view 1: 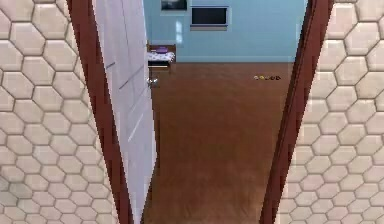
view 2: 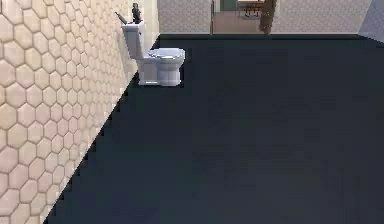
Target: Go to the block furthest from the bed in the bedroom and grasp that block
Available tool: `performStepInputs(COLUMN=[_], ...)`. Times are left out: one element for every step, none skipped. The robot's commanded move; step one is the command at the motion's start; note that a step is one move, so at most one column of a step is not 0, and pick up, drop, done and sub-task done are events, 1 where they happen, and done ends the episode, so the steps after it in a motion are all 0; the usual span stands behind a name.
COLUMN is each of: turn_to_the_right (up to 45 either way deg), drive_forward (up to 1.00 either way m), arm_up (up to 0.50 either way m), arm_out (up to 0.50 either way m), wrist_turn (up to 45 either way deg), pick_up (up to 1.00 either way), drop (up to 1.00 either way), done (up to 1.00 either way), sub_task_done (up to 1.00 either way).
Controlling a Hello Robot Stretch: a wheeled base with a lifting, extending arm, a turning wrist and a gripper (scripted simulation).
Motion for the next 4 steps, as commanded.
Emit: performStepInputs(turn_to_the_right=[0.0, 0.0, 0.0, -3.0], drive_forward=[1.0, 0.8, 1.0, 0.0], arm_up=[0.0, 0.0, 0.0, 0.0], arm_out=[0.0, 0.0, 0.0, 0.0], wrist_turn=[0.0, 0.0, 0.0, 0.0], pick_up=[0.0, 0.0, 0.0, 0.0], drop=[0.0, 0.0, 0.0, 0.0], done=[0.0, 0.0, 0.0, 0.0], sub_task_done=[0.0, 0.0, 0.0, 0.0])
